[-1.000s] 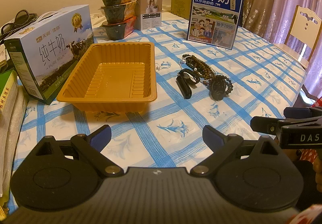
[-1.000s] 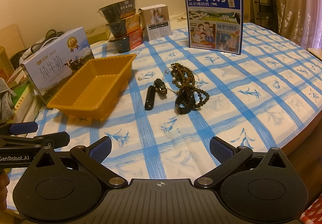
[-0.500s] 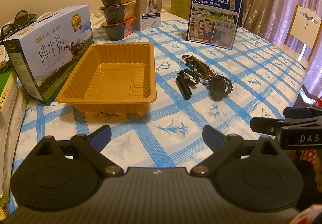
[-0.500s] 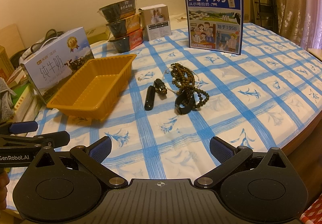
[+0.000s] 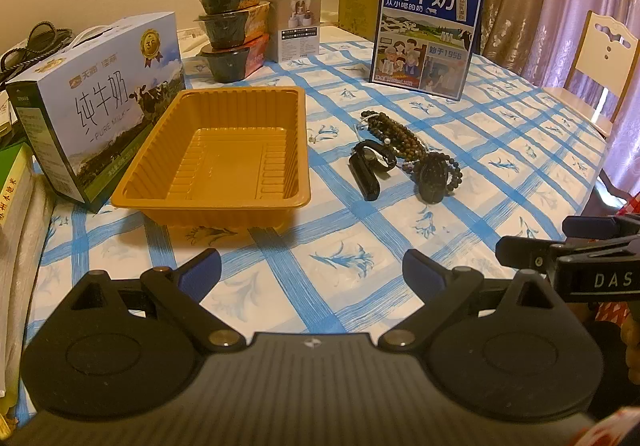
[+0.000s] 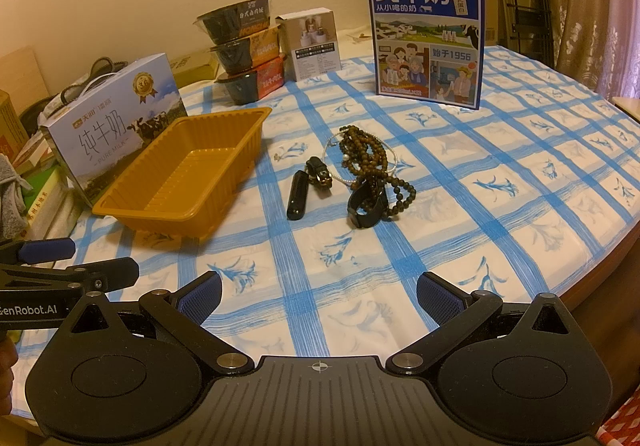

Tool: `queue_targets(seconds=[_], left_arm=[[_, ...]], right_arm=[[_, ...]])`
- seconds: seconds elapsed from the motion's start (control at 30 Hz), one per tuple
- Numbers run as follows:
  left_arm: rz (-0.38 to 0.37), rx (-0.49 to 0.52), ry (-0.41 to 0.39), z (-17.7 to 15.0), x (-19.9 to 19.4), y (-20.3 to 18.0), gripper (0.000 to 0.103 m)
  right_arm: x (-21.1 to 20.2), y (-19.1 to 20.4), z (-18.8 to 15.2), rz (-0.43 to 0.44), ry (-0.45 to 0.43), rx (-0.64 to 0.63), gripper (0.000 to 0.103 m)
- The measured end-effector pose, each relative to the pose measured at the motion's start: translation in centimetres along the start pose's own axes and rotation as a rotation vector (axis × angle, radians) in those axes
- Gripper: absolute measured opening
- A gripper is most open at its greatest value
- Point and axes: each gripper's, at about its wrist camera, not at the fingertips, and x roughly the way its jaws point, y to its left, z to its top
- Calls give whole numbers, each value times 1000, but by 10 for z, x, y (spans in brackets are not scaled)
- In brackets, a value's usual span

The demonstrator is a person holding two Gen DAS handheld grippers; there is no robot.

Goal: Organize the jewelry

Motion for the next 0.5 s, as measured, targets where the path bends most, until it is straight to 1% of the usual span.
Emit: queue_targets(seconds=[0.4,0.5], left_arm=[[0,-2,1,2,1,2,97],[6,-12,0,4,8,2,97]], right_arm=[[2,-1,-2,1,0,0,103],[3,-1,-3,3,-5,0,103]])
